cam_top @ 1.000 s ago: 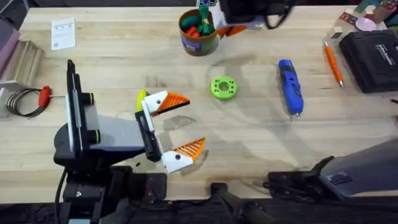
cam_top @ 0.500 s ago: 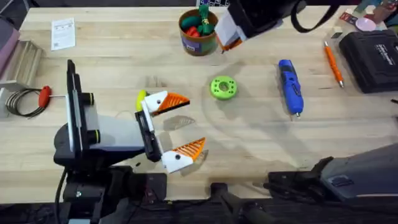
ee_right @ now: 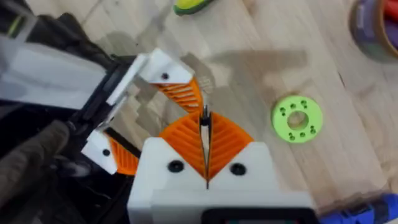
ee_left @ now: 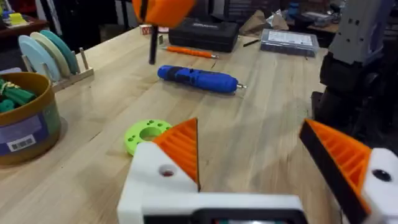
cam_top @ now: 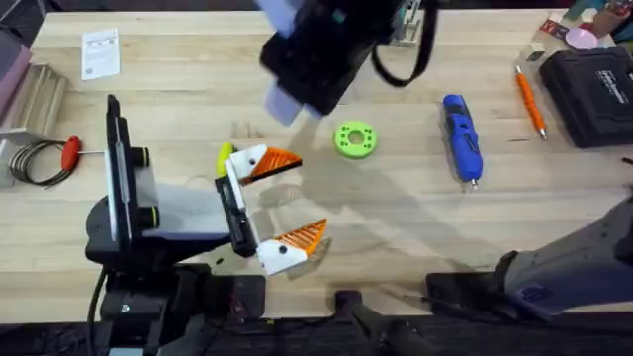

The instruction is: Pick up the gripper from the table and insert it into the empty holder that is missing its gripper. Then pick up a screw, insert it into the mounting hole, and use the screwdriver to tighten it. Finally, clean up the table by picking up the vegetable and placing it into the bucket.

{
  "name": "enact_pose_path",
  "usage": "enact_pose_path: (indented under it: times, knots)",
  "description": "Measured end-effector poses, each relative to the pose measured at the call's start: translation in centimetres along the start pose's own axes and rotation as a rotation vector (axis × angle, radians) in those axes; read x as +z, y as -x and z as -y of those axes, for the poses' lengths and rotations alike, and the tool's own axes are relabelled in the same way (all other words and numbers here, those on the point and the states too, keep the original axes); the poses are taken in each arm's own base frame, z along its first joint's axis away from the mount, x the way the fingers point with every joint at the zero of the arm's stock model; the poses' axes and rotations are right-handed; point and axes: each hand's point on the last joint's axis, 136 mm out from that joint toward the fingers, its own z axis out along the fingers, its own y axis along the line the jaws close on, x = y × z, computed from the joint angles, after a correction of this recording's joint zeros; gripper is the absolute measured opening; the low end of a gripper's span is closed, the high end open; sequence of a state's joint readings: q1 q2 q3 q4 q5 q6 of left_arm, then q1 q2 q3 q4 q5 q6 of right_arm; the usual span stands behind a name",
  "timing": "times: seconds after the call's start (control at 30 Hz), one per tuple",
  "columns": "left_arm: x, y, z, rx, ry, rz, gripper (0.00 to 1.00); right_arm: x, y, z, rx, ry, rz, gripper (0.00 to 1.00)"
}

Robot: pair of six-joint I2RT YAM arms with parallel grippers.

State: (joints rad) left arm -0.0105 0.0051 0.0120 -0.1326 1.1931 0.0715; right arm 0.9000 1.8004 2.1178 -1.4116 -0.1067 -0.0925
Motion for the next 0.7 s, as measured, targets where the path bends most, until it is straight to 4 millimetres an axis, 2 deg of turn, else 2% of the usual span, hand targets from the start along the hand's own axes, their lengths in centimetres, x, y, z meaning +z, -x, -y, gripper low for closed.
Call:
enact_pose_path:
  times: [0.2,0.7]
  knots:
    - [0.0,0.0,0.0,0.000,0.000,0.000,0.985,0.3,0.1,-2.2,-0.121,0.035,-0.003,0.006]
    - [0.0,0.0,0.0,0.000,0.000,0.000,0.985,2.6,0.9,-4.0,-0.231,0.100,-0.016,0.006]
